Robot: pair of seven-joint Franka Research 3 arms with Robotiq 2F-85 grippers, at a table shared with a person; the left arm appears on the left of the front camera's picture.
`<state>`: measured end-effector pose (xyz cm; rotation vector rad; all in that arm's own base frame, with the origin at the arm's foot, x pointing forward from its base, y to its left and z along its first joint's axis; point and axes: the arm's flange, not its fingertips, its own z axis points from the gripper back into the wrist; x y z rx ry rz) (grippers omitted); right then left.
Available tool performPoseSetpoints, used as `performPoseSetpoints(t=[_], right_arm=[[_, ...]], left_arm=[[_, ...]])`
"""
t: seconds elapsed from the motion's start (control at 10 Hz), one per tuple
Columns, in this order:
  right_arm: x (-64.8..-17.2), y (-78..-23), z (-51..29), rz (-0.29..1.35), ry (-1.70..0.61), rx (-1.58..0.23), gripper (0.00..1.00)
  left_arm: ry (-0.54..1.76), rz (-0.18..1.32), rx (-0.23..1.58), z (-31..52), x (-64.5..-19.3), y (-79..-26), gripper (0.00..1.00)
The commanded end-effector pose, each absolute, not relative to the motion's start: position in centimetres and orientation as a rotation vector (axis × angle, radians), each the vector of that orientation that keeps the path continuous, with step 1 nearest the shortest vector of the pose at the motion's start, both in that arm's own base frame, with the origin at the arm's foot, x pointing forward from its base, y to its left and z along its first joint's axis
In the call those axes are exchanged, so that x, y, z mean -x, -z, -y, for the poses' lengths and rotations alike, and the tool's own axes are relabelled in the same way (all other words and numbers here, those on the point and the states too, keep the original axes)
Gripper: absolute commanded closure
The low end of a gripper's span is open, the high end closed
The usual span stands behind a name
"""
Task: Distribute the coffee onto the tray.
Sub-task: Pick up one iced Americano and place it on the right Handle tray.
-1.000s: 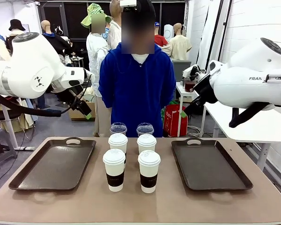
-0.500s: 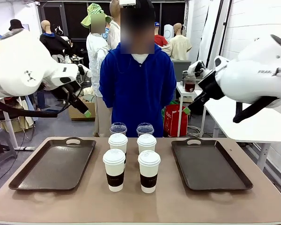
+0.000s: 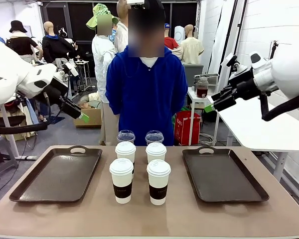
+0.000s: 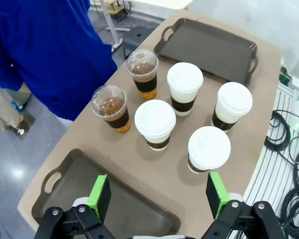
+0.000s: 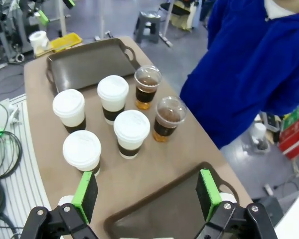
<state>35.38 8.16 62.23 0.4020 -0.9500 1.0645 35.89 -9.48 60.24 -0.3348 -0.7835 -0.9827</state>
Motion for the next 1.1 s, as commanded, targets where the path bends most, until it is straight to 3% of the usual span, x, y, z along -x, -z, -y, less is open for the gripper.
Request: performPoseSetpoints(t=[0.0, 1.0], right_arm=[[-36.39, -62.07, -8.1, 0.945, -1.109, -0.462, 0.0], [-36.09, -62.04, -8.56, 0.946, -1.093, -0.463, 0.0]], left_arm=[[0.985, 0.85, 0.387, 9.02, -35.3, -59.25, 0.0], [0.961, 0.824, 0.38, 9.05, -35.15, -59.88, 0.0]])
